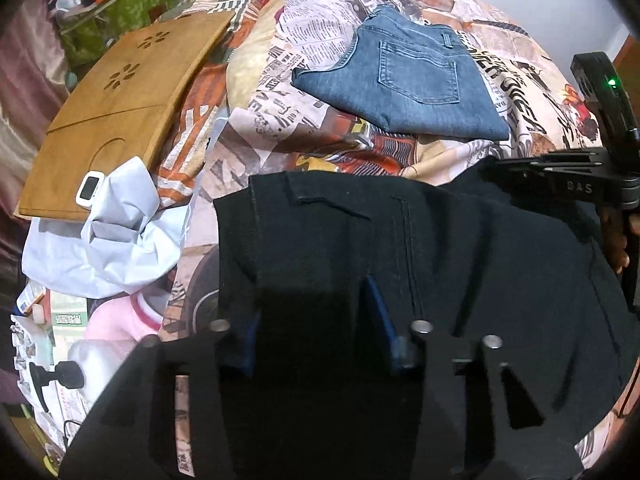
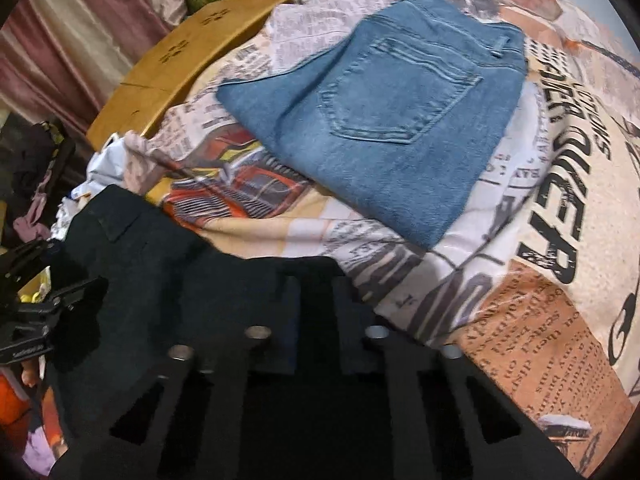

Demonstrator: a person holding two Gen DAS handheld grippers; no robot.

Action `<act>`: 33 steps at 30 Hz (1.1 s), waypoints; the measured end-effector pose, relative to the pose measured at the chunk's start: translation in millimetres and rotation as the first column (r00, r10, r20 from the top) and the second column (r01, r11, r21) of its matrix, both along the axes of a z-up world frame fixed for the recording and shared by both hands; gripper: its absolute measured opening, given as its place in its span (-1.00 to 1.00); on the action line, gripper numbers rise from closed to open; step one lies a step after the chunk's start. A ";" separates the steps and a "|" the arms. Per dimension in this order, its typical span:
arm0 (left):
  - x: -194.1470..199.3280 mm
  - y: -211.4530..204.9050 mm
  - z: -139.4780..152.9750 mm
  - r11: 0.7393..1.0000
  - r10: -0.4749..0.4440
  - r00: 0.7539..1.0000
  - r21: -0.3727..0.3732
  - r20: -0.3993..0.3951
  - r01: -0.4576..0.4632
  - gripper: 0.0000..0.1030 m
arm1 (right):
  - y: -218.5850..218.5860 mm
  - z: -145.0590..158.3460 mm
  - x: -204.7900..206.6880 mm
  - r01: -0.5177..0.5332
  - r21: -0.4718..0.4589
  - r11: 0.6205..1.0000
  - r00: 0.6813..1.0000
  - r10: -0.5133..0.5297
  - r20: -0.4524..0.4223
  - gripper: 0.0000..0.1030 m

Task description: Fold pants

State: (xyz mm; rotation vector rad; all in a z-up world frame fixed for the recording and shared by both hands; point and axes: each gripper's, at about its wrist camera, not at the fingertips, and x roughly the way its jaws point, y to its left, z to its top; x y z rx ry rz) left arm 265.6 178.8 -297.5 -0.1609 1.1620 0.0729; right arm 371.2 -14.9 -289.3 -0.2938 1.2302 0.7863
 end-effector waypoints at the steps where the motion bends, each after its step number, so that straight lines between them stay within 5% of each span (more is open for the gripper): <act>1: -1.9 0.5 0.9 1.000 0.006 1.000 0.014 0.001 -0.006 -0.47 | 3.3 -0.4 -1.9 -0.010 -0.015 1.000 1.000 0.011 0.023 -0.85; 8: -14.7 17.0 14.7 0.997 0.064 0.997 0.045 0.041 -0.066 -0.70 | 7.3 25.3 -5.8 -0.006 -0.019 1.000 0.975 0.010 0.220 -0.95; 11: -16.2 23.6 15.4 0.992 0.088 0.995 0.088 0.036 -0.091 -0.70 | 7.7 25.8 1.5 0.026 -0.040 0.999 0.970 -0.016 0.241 -0.95; 15: -20.1 33.6 10.0 0.993 0.115 0.993 0.040 -0.010 -0.115 -0.63 | 7.2 19.6 7.0 0.077 -0.089 0.993 0.978 -0.058 0.200 -0.95; 18: -32.7 37.8 23.8 0.989 0.140 0.990 0.036 0.012 -0.140 -0.36 | -3.2 31.0 3.0 0.101 -0.076 0.992 0.982 -0.087 0.167 -0.87; 20: -41.3 40.9 35.4 0.987 0.156 0.987 0.019 0.039 -0.157 0.12 | -12.5 46.5 -5.4 0.100 -0.063 0.993 0.980 -0.088 0.176 -0.81; 23: -57.4 47.9 56.2 0.981 0.194 0.976 -0.027 0.097 -0.193 0.41 | -27.5 71.2 -21.6 0.084 -0.032 0.996 0.976 -0.076 0.205 -0.54; 28: -71.4 43.8 69.8 0.979 0.204 0.974 -0.041 0.096 -0.201 0.50 | -55.6 105.6 -55.9 0.068 0.023 0.997 0.964 -0.071 0.255 -0.25; 33: -79.0 31.6 53.1 0.979 0.197 0.980 -0.066 0.029 -0.195 0.50 | -80.3 114.3 -92.2 0.053 0.055 0.997 0.957 -0.067 0.283 -0.05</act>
